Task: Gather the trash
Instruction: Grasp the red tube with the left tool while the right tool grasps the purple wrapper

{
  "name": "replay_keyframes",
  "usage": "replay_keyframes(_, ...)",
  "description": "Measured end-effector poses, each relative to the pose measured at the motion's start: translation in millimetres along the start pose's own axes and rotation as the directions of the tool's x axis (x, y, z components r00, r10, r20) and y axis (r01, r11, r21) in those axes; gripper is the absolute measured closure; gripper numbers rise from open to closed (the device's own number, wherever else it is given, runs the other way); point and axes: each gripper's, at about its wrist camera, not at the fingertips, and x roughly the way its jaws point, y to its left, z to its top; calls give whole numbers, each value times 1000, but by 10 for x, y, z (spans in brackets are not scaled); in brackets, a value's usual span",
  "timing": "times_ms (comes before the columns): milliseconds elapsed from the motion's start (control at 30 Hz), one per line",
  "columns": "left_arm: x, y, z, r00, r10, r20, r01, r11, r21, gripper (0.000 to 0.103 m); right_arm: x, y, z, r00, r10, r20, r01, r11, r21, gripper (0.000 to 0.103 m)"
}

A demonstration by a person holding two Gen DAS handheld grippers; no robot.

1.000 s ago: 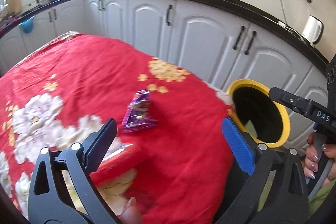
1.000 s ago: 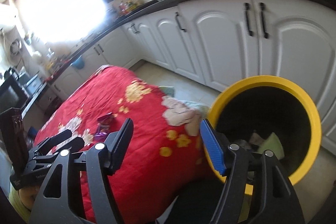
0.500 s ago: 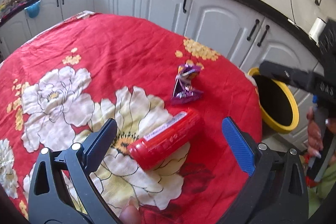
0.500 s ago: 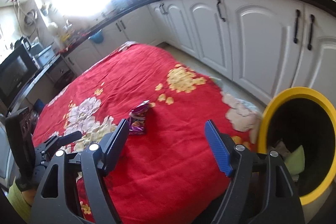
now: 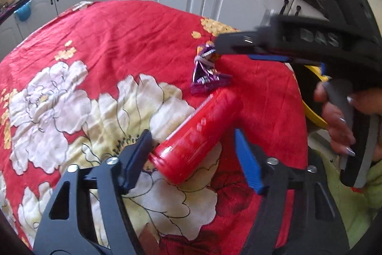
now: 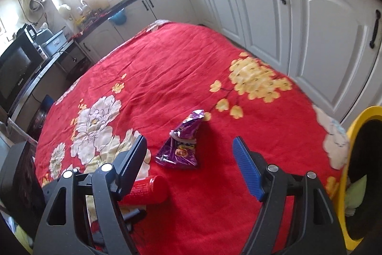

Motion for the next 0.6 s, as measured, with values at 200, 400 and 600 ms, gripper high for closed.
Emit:
replay_keyframes(200, 31, -37, -27, 1000, -3, -6, 4, 1000, 10, 59, 264, -19, 72, 998, 0, -56, 3, 999, 40, 42)
replay_keyframes(400, 39, -82, -38, 1000, -1, -6, 1, 1000, 24, 71, 373, -101, 88, 997, 23, -80, -17, 997, 77, 72)
replay_keyframes(600, 39, -127, -42, 1000, 4, -6, -4, 999, 39, 76, 225, -249, 12, 999, 15, -39, -11, 996, 90, 76)
